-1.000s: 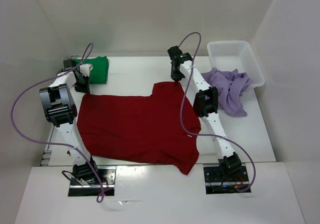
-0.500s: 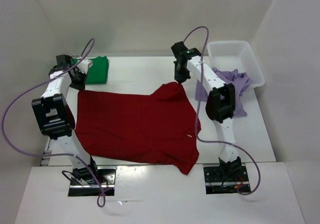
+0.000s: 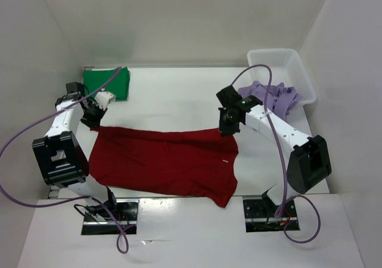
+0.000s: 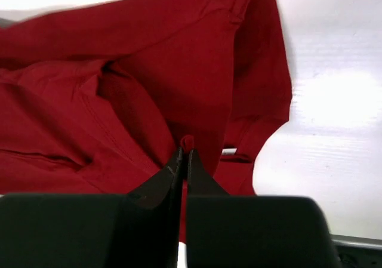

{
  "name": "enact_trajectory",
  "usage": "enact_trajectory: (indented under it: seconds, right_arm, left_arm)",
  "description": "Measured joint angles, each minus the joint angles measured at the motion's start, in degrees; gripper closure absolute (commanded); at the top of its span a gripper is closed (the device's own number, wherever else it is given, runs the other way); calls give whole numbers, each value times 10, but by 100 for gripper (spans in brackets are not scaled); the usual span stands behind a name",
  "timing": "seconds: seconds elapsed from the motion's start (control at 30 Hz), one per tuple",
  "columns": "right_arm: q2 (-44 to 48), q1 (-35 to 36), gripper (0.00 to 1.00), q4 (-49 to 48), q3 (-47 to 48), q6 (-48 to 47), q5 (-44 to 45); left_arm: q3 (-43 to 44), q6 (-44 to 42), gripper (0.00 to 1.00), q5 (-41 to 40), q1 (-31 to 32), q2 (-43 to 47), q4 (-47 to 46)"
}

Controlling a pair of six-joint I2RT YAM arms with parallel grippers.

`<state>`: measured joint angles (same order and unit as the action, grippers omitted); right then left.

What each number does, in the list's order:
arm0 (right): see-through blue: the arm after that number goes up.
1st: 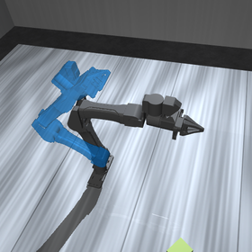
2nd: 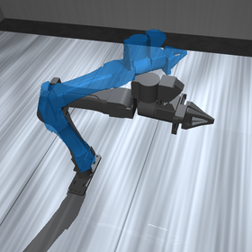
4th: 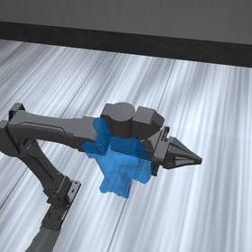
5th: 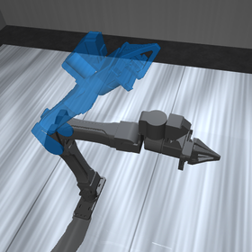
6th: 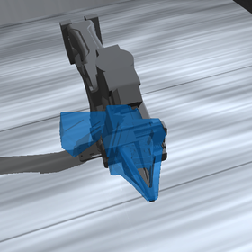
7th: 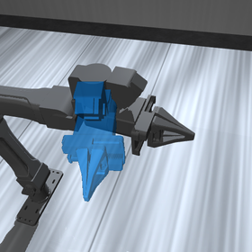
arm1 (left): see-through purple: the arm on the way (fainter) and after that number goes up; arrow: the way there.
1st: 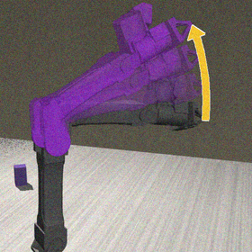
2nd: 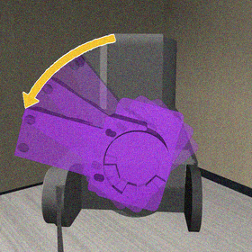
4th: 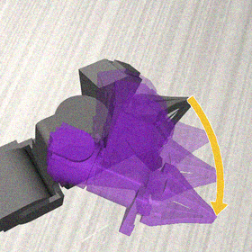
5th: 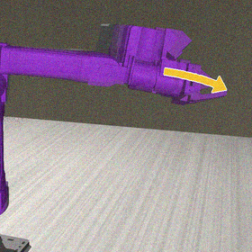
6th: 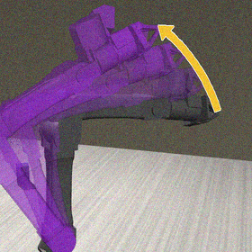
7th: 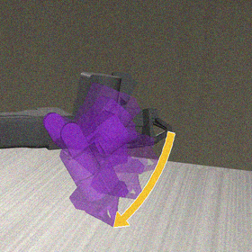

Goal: Fold and stack the t-shirts
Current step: Fold the other side of the tshirt into a rectangle

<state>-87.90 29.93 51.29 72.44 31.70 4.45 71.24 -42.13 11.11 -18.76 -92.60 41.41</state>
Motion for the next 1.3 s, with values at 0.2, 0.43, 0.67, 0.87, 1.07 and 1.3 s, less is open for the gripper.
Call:
enact_trajectory:
  seconds: [0.2, 0.43, 0.67, 0.87, 1.07, 1.3]
  right_arm:
    - [-1, -7, 100, -27, -19, 7, -5]
    - [-28, -33, 100, -53, 63, -13, 27]
    - [87, -27, 100, -57, -55, 20, 17]
    - [143, 24, 100, -56, -136, 76, -5]
    - [179, 48, 100, -57, -185, 122, -13]
    - [207, 98, 100, -56, -219, 179, -21]
  left_arm:
    - [-49, 3, 100, -14, 30, 11, -33]
    - [35, 20, 100, -12, 77, 12, -105]
    - [-64, -20, 100, -29, 73, 115, -115]
    - [-168, -45, 100, -40, 58, 160, -90]
    - [-210, -60, 100, -56, 40, 171, -80]
    - [-240, -91, 100, -79, 37, 180, -88]
